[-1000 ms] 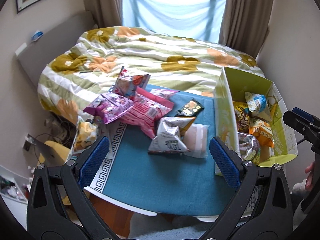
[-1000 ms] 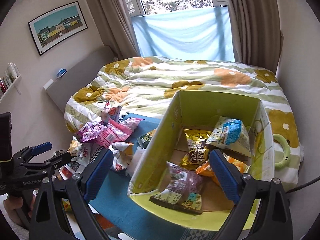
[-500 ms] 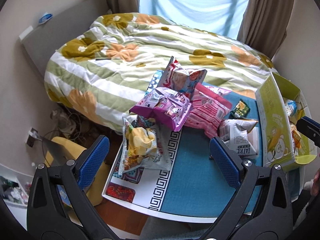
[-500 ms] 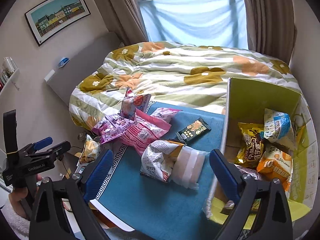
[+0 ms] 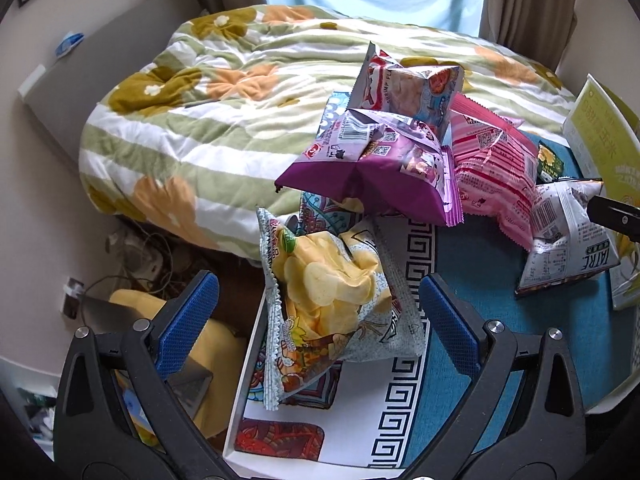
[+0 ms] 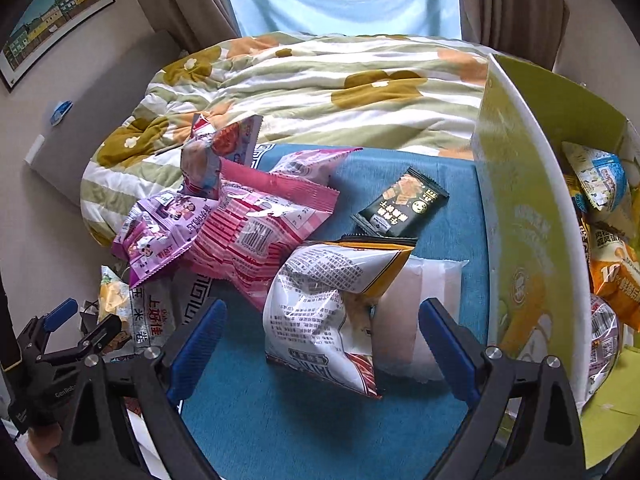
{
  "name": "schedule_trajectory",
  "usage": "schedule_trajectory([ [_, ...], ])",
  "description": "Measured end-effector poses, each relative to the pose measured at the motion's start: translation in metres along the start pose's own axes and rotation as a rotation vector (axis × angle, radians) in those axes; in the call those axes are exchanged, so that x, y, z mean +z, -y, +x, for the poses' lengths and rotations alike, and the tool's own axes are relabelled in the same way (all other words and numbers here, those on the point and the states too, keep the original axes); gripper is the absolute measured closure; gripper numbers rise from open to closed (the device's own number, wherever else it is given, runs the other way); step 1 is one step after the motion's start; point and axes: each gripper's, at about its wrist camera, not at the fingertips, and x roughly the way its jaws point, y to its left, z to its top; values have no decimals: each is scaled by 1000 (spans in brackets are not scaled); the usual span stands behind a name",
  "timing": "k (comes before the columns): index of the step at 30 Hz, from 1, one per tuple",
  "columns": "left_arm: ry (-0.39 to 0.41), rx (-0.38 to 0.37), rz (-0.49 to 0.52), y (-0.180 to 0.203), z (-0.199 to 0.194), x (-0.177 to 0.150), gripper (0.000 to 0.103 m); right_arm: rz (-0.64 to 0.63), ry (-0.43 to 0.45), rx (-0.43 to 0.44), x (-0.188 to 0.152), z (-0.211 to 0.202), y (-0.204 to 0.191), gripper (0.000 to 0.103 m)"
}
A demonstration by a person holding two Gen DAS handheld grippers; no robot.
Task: Organize snacks
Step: 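Grasp the potato chip bag with the left tool while the right tool grasps the white TATRE bag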
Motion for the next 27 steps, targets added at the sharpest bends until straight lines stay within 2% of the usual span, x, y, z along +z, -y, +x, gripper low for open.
schedule_trajectory([
  [6,-9,34,83,16,20,-2,4,-6,18,-51,-2,16,-4,7],
  [11,-42,60,111,18,33,-6,28,-12,19,-65,-3,24,-10,7],
  [20,-42,13,123,9,31,-9,35,6,22,-91,-4,34,-11,7],
  [23,-43,-43,119,7,29,-8,40,9,22,-93,-5,38,-11,7],
  [27,-46,-69,120,10,27,-8,41,3,18,-113,-7,44,-12,8],
])
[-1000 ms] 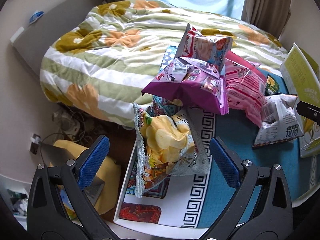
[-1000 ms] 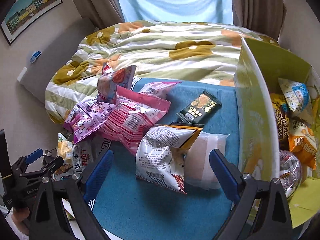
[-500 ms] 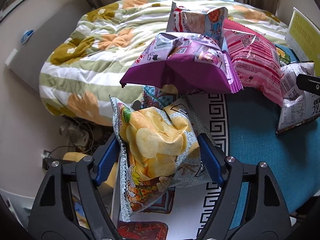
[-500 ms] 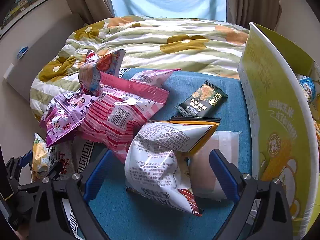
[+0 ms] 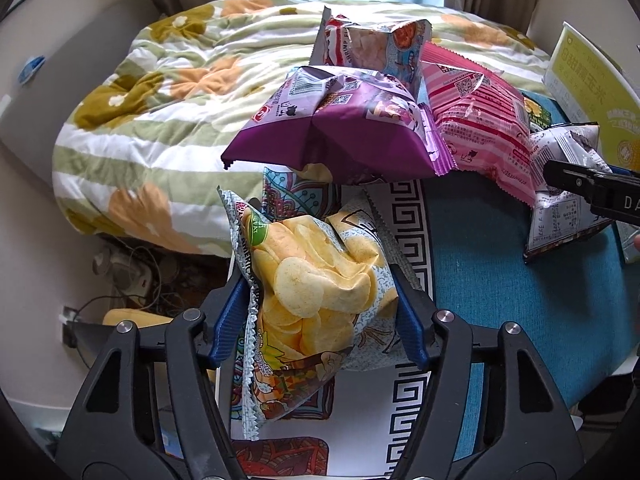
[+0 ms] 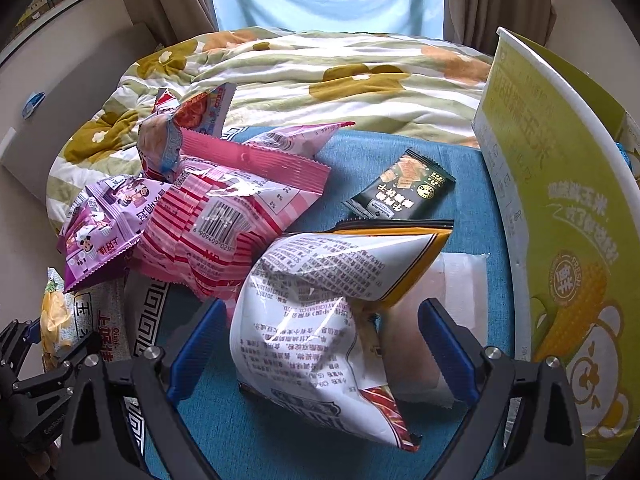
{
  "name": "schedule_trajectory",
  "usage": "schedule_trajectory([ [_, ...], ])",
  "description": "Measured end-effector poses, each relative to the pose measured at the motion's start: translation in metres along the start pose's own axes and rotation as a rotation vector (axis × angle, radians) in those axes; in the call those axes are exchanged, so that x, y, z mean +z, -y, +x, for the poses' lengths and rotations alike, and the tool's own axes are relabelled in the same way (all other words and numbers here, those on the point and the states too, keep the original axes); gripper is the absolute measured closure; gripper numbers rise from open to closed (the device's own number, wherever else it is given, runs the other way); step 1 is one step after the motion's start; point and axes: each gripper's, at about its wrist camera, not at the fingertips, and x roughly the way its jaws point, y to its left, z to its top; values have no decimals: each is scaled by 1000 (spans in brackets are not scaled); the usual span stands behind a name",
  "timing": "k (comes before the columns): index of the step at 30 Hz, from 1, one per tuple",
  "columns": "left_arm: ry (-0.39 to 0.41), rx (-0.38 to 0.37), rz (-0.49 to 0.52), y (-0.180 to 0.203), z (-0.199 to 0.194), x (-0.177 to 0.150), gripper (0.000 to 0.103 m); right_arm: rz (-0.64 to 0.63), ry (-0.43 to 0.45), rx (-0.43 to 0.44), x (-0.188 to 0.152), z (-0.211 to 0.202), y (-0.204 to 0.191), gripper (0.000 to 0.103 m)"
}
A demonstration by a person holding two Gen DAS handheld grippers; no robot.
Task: Organize snacks
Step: 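Grasp the potato chip bag with the left tool while the right tool grasps the white TATRE bag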
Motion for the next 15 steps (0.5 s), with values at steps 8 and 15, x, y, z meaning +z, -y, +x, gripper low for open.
schedule_trajectory([
  [8,-15,-48,-15,4,-4,-2,41,-7,0,-15,0,2,0,14],
  [15,-29,-80,-7,9,-14,-4,41,-35,-8,-3,-5,1,-4,45],
])
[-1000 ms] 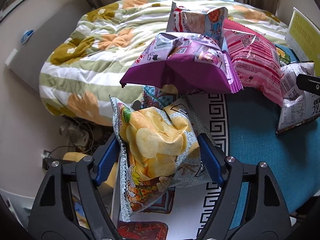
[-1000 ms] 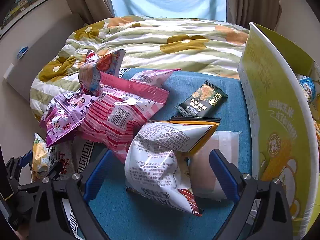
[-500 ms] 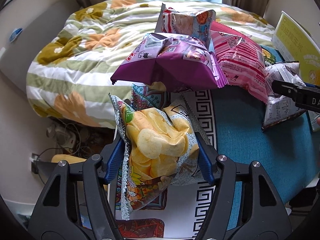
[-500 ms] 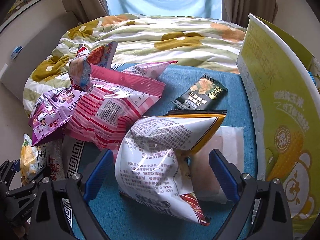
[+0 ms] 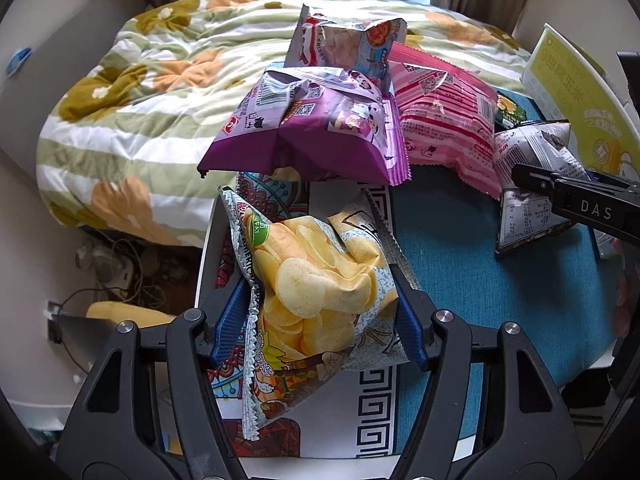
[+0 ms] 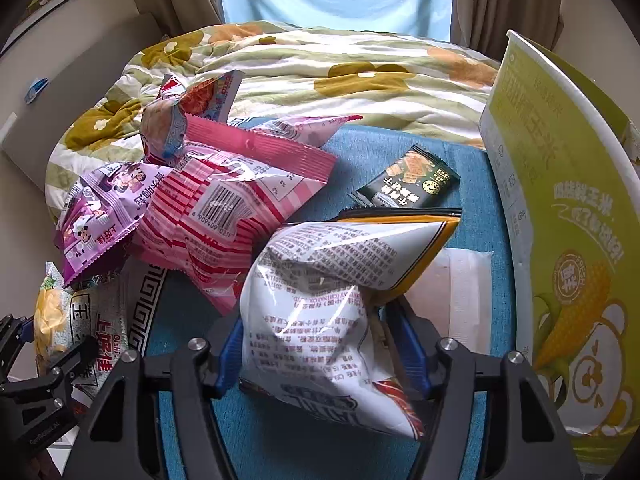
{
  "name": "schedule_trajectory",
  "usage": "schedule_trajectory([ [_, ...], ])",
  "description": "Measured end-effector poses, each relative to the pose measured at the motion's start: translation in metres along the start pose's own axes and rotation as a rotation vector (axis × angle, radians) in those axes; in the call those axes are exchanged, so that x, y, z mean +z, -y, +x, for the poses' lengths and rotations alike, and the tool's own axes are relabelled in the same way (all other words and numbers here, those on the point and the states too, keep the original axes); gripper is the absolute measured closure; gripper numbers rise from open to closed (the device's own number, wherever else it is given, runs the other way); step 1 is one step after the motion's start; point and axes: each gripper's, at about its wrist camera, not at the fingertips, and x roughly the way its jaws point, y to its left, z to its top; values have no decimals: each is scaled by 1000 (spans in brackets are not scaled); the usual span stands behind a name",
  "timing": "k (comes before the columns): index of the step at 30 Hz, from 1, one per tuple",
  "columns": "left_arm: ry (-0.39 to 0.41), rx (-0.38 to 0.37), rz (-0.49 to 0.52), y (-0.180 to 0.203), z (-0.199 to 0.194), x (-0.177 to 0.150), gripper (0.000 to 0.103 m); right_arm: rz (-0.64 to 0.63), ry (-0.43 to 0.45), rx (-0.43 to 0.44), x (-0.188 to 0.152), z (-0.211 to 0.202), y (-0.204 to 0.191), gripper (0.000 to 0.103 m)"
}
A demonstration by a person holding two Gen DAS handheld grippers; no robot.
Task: Organize snacks
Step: 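Grasp the potato chip bag with the left tool while the right tool grasps the white TATRE bag, then carry both bags over the cardboard box and open both tools to drop them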
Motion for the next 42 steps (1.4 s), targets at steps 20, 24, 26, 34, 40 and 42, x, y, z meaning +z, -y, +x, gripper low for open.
schedule_trajectory([
  [20,106,-138,120,56,-75,7,41,48,118,22,-24,-82,17,53],
  [24,163,-151,146,70,-97,20,41,73,159,17,-23,-108,26,53],
  [26,194,-162,158,77,-109,28,41,99,184,26,-21,-124,33,53],
  [34,299,-179,192,125,-144,62,41,150,315,12,-16,-185,77,53],
  [40,344,-193,196,174,-156,90,41,191,369,-17,-14,-214,133,53],
  [42,350,-206,188,194,-156,100,41,207,375,-24,-14,-219,154,53],
])
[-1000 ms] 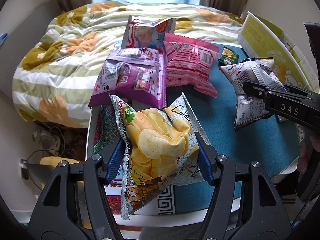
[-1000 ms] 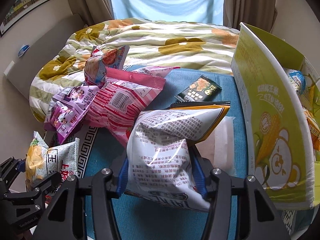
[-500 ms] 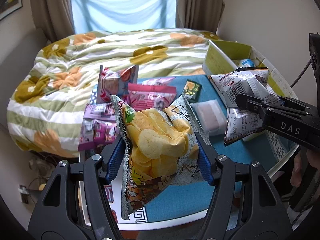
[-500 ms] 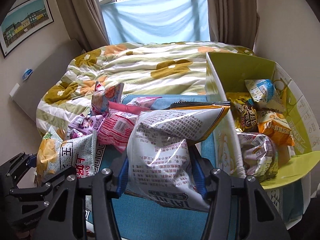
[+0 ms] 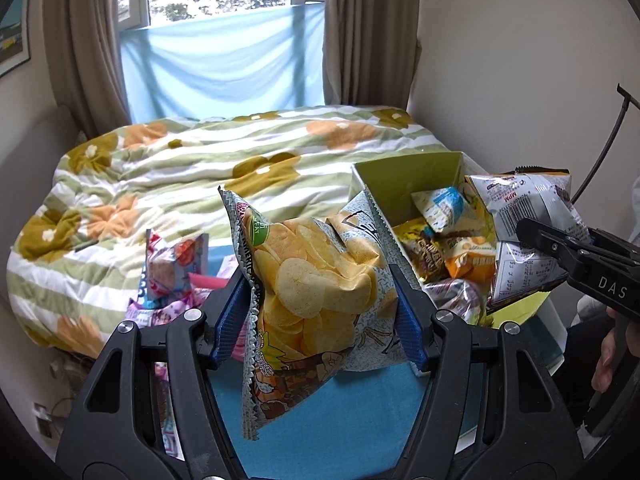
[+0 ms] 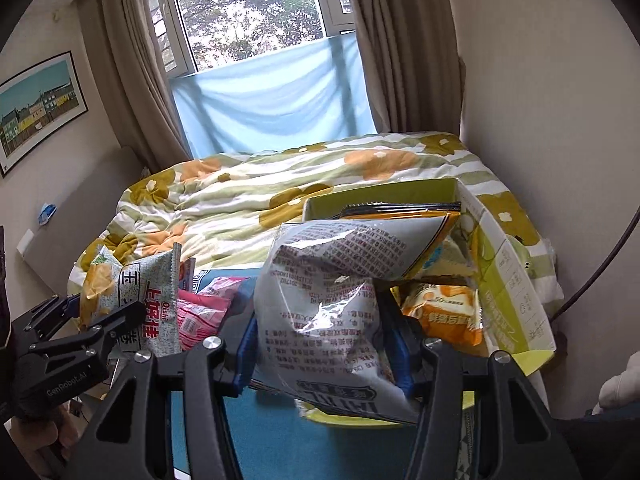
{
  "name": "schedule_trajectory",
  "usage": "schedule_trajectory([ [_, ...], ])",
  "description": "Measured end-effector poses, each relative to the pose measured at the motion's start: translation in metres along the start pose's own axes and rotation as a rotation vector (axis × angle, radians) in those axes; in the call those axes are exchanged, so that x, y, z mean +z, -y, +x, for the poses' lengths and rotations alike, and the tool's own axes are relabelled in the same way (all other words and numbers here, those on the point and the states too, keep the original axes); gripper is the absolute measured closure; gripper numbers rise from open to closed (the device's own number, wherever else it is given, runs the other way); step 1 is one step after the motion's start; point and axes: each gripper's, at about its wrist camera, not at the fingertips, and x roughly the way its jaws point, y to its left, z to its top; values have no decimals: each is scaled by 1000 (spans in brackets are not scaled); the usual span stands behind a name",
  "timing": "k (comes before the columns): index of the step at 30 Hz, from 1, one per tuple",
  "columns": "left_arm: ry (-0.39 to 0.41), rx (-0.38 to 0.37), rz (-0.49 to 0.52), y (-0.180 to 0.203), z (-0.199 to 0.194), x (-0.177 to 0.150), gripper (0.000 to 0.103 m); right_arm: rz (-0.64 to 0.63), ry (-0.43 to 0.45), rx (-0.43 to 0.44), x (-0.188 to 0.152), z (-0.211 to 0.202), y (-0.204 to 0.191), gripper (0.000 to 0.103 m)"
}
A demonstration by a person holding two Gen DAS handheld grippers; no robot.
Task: Organize snacks
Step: 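Carry both bags over the cardboard box and open both tools to drop them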
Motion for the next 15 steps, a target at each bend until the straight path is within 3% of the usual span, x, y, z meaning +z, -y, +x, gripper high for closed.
schedule_trajectory([
  [8,-3,-37,-35,72,46,47,41,17,-12,-19,28,3,79,53],
  [15,-60,-21,-87,117,108,75,41,2,-32,8,47,20,133,53],
])
